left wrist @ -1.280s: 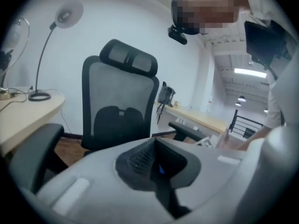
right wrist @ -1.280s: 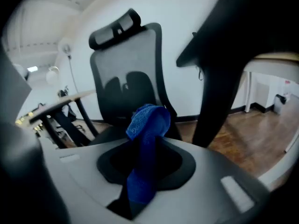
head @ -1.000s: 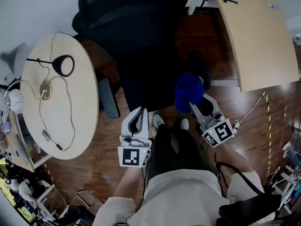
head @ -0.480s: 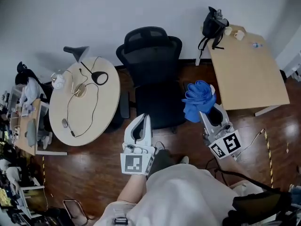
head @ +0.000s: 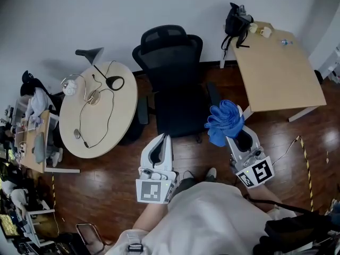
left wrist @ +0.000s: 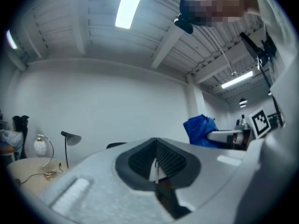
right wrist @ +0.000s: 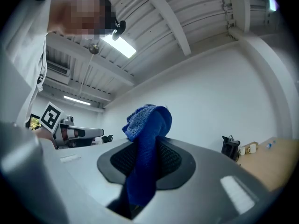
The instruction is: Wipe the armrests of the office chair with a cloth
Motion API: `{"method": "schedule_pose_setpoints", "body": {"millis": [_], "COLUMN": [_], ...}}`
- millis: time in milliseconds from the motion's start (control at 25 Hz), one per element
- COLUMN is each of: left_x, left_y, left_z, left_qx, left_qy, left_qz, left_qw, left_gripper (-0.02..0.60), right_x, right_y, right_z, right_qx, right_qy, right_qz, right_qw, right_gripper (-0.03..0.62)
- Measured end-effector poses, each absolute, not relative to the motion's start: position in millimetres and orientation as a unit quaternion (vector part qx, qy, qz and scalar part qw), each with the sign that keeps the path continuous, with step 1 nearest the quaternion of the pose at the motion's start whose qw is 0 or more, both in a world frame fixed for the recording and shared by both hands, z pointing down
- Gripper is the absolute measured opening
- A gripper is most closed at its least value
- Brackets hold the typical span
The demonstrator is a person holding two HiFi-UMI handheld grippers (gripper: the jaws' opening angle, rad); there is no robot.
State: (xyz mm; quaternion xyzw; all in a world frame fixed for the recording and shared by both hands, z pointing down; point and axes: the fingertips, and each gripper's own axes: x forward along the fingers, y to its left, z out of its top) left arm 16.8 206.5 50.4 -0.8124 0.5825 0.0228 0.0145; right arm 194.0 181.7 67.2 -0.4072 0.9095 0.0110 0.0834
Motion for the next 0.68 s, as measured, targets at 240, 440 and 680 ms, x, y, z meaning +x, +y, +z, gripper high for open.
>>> {"method": "schedule_pose_setpoints", "body": {"millis": [240, 440, 680], "left_x": [2.3, 7.4, 5.8], "left_y": [214.4, 211.8, 214.5], "left_z": [72.7, 73.6, 79.0], "left_qx": [-0.823, -0.832, -0.831], "left_qy": [0.567, 0.554, 0.556], "left_qz": [0.003, 0.000, -0.003], "left_qw": [0.002, 0.003, -0.003], "left_gripper": [0.002, 0.002, 0.002], "right_x": [182.4, 182.0, 180.6], "right_y": [193.9, 193.5, 197.1], "right_z": [77.1, 78.7, 79.5], "right_qx": [-0.423, -0.426, -0.426], "right_qy": [0.903, 0.902, 0.902], "right_qz": [0.007, -0.001, 0.001], "right_qw": [0.073, 0.072, 0.071], "right_gripper": [0.095, 0.095, 0.095]}}
